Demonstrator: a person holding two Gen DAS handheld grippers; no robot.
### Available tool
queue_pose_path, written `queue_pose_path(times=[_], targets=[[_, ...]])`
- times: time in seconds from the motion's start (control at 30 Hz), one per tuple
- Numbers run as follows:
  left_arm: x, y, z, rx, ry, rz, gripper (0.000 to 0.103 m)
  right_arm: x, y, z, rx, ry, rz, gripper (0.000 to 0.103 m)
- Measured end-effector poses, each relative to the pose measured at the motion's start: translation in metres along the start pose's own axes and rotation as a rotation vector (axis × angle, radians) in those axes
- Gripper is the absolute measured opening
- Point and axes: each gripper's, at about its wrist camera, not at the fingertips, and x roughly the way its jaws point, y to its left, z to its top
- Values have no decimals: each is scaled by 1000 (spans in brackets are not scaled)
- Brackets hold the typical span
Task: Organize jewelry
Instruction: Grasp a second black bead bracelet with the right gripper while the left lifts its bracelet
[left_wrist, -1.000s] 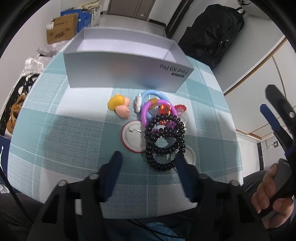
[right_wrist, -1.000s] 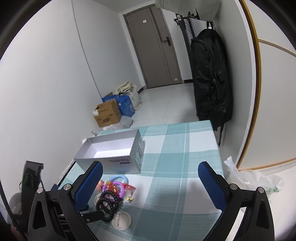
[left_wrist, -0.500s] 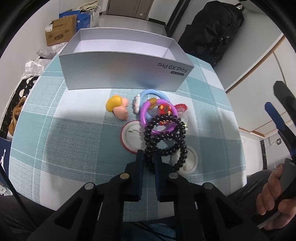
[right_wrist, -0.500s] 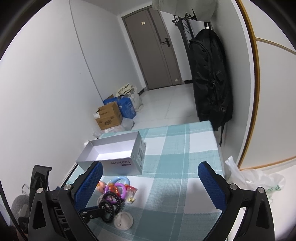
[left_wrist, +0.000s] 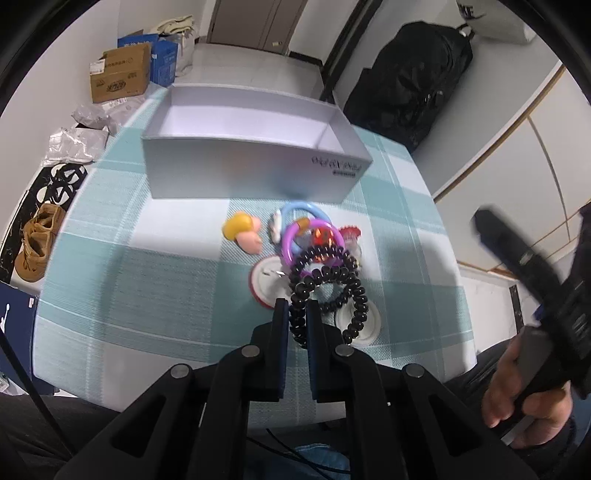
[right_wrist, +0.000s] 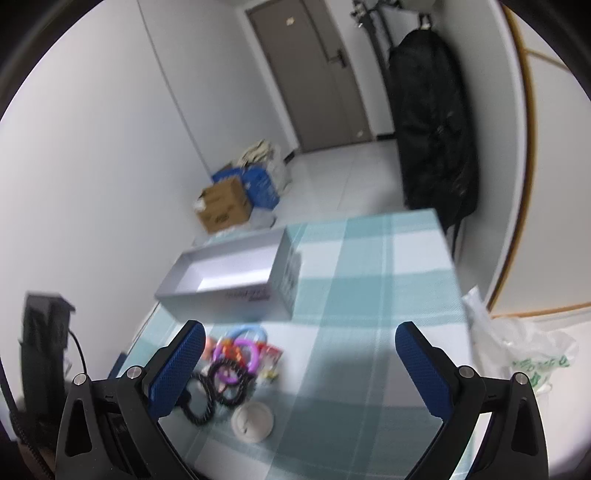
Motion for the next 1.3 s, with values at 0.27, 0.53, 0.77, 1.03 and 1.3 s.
queue_pose_path(times=[0.27,0.53,0.77,1.03,1.3], targets=[[-24,11,15,-38,-113,-11,5,33,14,-19,-38,175,55,88],[-31,18,15,-47,-153,-17,5,63,29,-34,-47,308,125,59],[-38,21,18,-49,-173,-47,5,74,40,-44,-90,352,139,38],[-37,23,21,-77,-171,-70,5,70,41,-44,-103,363,109,16],[-36,20,21,-76,-168,-69,5,59,41,-38,-118,335,128,8]])
